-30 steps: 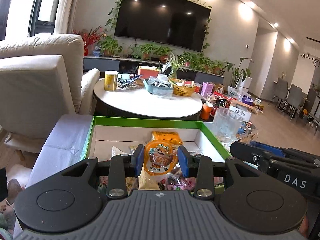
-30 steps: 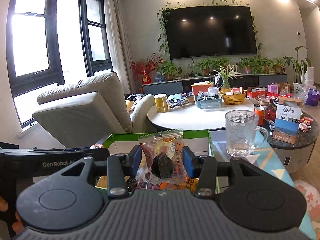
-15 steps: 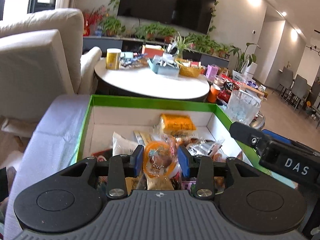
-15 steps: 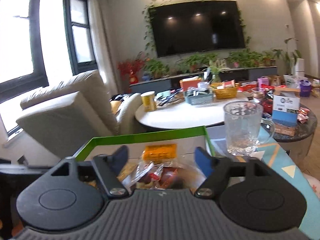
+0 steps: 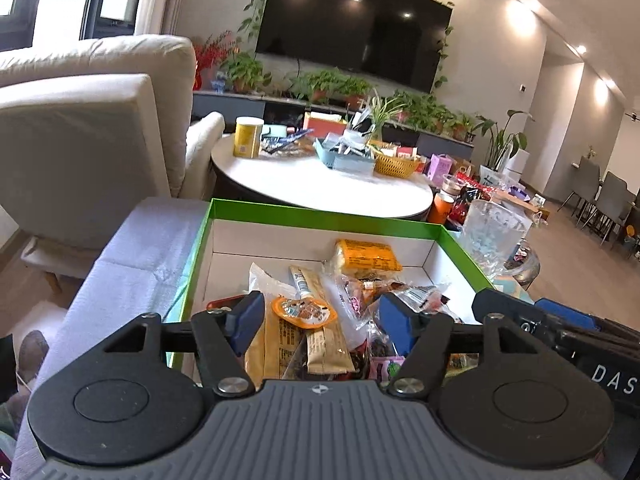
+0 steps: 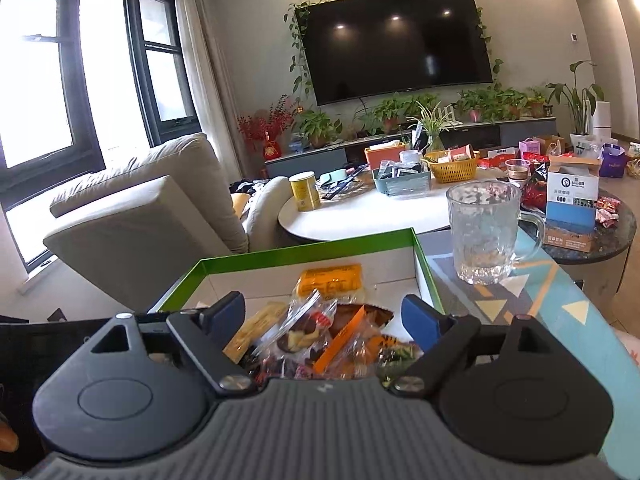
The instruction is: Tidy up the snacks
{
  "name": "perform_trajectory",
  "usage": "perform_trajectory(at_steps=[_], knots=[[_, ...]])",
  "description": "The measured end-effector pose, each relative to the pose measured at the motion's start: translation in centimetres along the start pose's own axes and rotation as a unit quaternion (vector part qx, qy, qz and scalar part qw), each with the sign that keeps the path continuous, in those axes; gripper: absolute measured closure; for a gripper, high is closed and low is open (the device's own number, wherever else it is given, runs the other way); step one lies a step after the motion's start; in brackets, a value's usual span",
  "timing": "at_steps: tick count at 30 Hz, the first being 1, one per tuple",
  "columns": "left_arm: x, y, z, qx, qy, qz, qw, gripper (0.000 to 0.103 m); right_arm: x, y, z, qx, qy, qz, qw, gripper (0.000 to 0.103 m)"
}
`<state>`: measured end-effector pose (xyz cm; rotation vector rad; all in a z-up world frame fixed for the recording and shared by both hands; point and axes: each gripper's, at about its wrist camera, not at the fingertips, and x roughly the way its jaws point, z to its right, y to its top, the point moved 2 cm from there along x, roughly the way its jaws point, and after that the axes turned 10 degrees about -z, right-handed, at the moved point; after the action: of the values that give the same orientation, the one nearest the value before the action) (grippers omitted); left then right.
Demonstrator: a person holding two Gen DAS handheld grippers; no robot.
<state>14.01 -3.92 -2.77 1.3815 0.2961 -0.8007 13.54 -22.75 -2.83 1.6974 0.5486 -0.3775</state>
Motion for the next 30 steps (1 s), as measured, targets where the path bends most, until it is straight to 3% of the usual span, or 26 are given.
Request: perform_trajectory(at_steps=[12, 16, 30], knots=[[-4.4, -3.1, -0.7, -0.002, 0.007, -0.010, 0.9999, 0.039, -3.3, -2.4, -1.2, -0.010, 0.003, -0.004, 1.000, 0.052], [-5.2, -3.9, -0.3, 0.010, 0.022, -0.020, 0.9995, 0.032, -4.3, -3.2, -1.4, -0.011, 0.002, -0.002, 1.000, 0.052], [-7.6, -5.9, 0.7, 0.034, 0.032, -0.026, 0.9986, 0.032, -6.4, -5.3, -1.7, -0.021, -0.018, 0.003, 1.000, 0.052]])
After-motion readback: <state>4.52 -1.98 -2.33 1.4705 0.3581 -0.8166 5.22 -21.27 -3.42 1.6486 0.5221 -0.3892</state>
